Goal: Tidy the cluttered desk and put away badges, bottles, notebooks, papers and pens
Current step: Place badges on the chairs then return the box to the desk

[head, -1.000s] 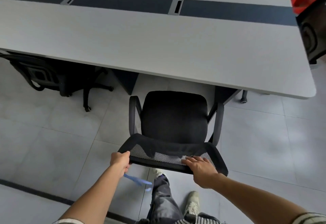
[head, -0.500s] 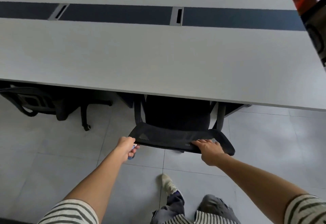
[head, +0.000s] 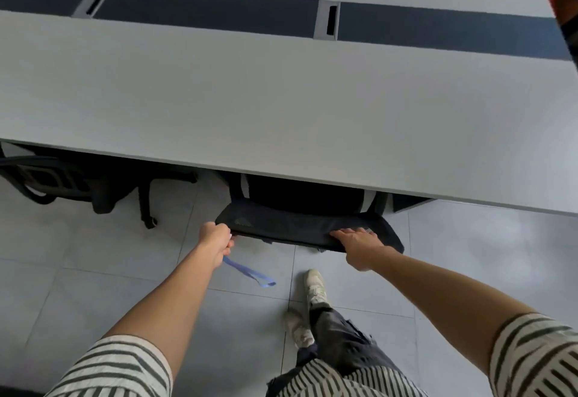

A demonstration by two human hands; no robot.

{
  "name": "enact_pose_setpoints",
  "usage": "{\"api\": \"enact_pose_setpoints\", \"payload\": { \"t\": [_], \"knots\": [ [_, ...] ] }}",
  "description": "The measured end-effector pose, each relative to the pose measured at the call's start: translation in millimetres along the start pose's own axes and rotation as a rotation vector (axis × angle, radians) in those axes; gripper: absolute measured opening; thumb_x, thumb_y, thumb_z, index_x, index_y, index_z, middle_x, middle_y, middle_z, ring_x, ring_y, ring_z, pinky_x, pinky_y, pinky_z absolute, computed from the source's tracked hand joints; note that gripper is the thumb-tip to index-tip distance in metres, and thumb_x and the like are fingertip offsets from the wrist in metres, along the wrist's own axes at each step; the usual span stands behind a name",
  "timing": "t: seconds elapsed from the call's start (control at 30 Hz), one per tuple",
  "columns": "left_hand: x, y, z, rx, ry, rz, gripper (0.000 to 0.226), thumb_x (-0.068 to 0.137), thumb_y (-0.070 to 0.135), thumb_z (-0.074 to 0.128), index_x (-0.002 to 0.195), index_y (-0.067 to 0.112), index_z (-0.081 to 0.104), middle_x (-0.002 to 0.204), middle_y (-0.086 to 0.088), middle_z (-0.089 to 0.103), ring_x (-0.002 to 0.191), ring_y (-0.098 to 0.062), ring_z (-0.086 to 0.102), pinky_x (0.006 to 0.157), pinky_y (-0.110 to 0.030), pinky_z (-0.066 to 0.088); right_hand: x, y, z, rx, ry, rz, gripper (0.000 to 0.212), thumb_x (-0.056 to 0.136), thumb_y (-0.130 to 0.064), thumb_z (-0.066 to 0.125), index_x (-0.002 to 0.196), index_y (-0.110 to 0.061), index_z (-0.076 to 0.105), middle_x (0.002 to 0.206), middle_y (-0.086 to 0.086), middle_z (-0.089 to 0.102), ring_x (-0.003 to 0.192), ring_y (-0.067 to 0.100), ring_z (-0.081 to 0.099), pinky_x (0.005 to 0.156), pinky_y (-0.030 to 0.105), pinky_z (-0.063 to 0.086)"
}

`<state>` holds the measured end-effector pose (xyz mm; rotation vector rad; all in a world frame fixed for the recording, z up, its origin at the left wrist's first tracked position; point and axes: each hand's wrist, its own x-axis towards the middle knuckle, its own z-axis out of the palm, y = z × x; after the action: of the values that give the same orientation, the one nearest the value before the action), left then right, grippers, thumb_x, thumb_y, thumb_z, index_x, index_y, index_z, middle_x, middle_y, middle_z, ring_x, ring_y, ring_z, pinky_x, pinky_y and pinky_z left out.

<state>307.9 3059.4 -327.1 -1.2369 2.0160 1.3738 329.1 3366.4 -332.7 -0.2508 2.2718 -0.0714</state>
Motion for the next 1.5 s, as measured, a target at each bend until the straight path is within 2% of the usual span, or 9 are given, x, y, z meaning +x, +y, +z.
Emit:
{"api": "enact_pose_setpoints", "payload": {
  "t": [0.13, 0.2, 0.3, 0.4, 0.53, 0.67, 1.1, 1.4, 1.5],
  "knots": [
    [10.7, 17.7, -23.4, 0.009, 0.018, 0.008, 0.027, 0.090, -0.009, 0.031, 0.074, 0.009, 0.043, 0.069, -0.009, 0.045, 0.049, -0.016, 0.032, 0.033, -0.010, 0.014, 17.4, -27.7, -8.6, -0.044, -0.087, -0.059, 0.076, 0.089, -0.012, 0.054, 0.155, -0.025, 0.018, 0.153, 0.004, 0.036, 0.133, 0.033, 0.040, 0.106, 0.050, 0.040],
    [10.0, 21.5, -36.4, 0.018, 0.003, 0.008, 0.027, 0.090, -0.007, 0.034, 0.076, 0.011, 0.048, 0.075, -0.011, 0.052, 0.048, -0.016, 0.032, 0.035, -0.012, 0.015, 26.8, -39.7, -21.8, -0.068, -0.162, -0.085, 0.078, 0.083, -0.029, 0.069, 0.150, -0.020, 0.030, 0.142, 0.007, 0.049, 0.124, 0.032, 0.051, 0.098, 0.044, 0.049],
    [9.7, 21.4, -70.8, 0.001, 0.011, 0.024, 0.023, 0.092, -0.004, 0.043, 0.097, 0.016, 0.054, 0.084, -0.014, 0.061, 0.048, -0.016, 0.034, 0.037, -0.014, 0.019, 40.9, -71.1, -55.2, -0.059, -0.216, -0.145, 0.080, 0.074, -0.050, 0.076, 0.141, -0.018, 0.045, 0.133, 0.006, 0.057, 0.119, 0.029, 0.056, 0.096, 0.038, 0.050],
    [5.4, 16.1, -114.1, -0.045, 0.053, 0.040, 0.025, 0.092, -0.002, 0.047, 0.108, 0.016, 0.056, 0.080, -0.012, 0.065, 0.046, -0.015, 0.035, 0.035, -0.013, 0.021, 55.4, -114.0, -95.1, -0.037, -0.109, -0.254, 0.068, 0.082, -0.049, 0.067, 0.142, -0.024, 0.046, 0.135, 0.001, 0.057, 0.123, 0.026, 0.054, 0.097, 0.032, 0.045],
    [-1.0, 3.2, -181.5, -0.098, 0.129, 0.076, 0.015, 0.092, 0.001, 0.051, 0.092, 0.013, 0.060, 0.073, -0.012, 0.063, 0.043, -0.015, 0.034, 0.037, -0.016, 0.024, 71.6, -190.5, -140.4, -0.009, -0.013, -0.363, 0.057, 0.089, -0.046, 0.063, 0.140, -0.024, 0.049, 0.133, 0.002, 0.057, 0.121, 0.024, 0.055, 0.097, 0.032, 0.046],
    [5.4, -25.7, -259.1, -0.068, 0.228, 0.143, 0.017, 0.092, 0.008, 0.055, 0.078, 0.006, 0.065, 0.066, -0.010, 0.064, 0.048, -0.018, 0.043, 0.055, -0.026, 0.036, 79.3, -282.7, -164.1, -0.061, 0.008, -0.452, 0.045, 0.093, -0.039, 0.057, 0.135, -0.023, 0.054, 0.133, 0.000, 0.058, 0.122, 0.024, 0.055, 0.099, 0.034, 0.046],
    [47.9, -95.8, -530.8, -0.234, 0.351, 0.105, 0.015, 0.091, 0.009, 0.055, 0.078, 0.010, 0.063, 0.065, -0.012, 0.063, 0.035, -0.012, 0.036, 0.038, -0.015, 0.025, 87.2, -594.2, -173.3, -0.007, 0.135, -0.590, 0.042, 0.093, -0.039, 0.056, 0.133, -0.025, 0.054, 0.123, -0.004, 0.064, 0.112, 0.018, 0.059, 0.095, 0.032, 0.047],
    [126.8, -65.7, -637.3, -0.342, 0.344, 0.070, 0.012, 0.092, 0.009, 0.053, 0.084, 0.008, 0.061, 0.066, -0.014, 0.061, 0.037, -0.012, 0.032, 0.034, -0.013, 0.021, 140.1, -722.7, -231.7, 0.041, 0.406, -0.652, 0.045, 0.094, -0.043, 0.055, 0.136, -0.027, 0.052, 0.129, -0.007, 0.061, 0.115, 0.014, 0.059, 0.095, 0.033, 0.049],
    [170.3, -41.2, -673.3, -0.336, 0.323, 0.068, 0.013, 0.094, 0.014, 0.054, 0.083, 0.008, 0.058, 0.066, -0.014, 0.062, 0.039, -0.013, 0.029, 0.038, -0.013, 0.020, 175.5, -763.4, -254.5, 0.075, 0.376, -0.631, 0.050, 0.092, -0.048, 0.056, 0.138, -0.029, 0.049, 0.132, -0.008, 0.059, 0.118, 0.015, 0.057, 0.098, 0.034, 0.047]
  ]
}}
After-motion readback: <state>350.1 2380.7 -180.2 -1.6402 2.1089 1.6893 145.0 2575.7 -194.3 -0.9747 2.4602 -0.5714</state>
